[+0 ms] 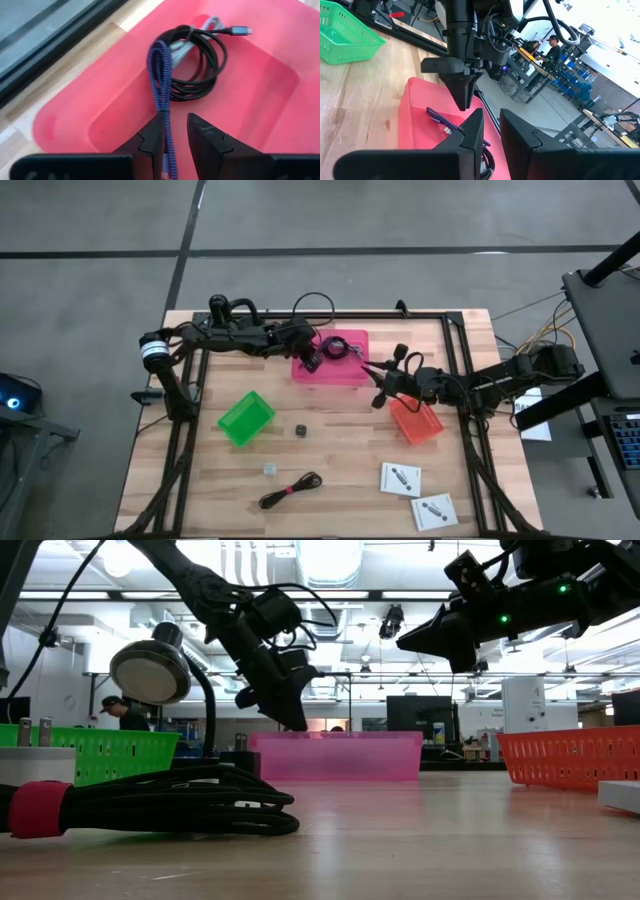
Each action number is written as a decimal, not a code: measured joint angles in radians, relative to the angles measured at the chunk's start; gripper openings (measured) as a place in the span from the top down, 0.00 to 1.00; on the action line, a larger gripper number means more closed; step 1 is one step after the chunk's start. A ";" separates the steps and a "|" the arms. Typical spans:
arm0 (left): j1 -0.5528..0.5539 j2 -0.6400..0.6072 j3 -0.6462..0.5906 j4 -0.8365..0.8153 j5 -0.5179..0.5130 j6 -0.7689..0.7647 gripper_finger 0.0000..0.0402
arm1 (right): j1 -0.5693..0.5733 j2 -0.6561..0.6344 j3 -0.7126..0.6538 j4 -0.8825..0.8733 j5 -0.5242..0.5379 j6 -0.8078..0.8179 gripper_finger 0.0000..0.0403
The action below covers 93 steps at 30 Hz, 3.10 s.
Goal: Pick and place items into bin
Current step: Put the black charger cable into the pink bin
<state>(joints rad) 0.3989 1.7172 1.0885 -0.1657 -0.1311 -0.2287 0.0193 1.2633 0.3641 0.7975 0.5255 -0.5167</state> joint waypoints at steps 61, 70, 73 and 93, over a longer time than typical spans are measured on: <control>-0.624 -0.003 0.070 -0.082 0.357 -0.079 0.83 | 0.000 0.000 0.000 0.001 0.000 -0.022 0.87; -0.641 -0.003 0.071 -0.103 0.327 -0.196 0.83 | 0.000 0.000 0.000 0.004 0.000 -0.037 0.87; -0.654 -0.003 0.076 -0.159 0.291 -0.288 0.83 | 0.000 0.000 0.000 0.005 0.000 -0.037 0.87; -0.803 -0.003 0.143 -0.303 0.122 -0.682 0.83 | 0.000 0.000 0.000 0.014 -0.002 -0.036 0.87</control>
<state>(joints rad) -0.4042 1.7142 1.2312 -0.4691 -0.0094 -0.9109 0.0189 1.2633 0.3641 0.8120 0.5240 -0.5529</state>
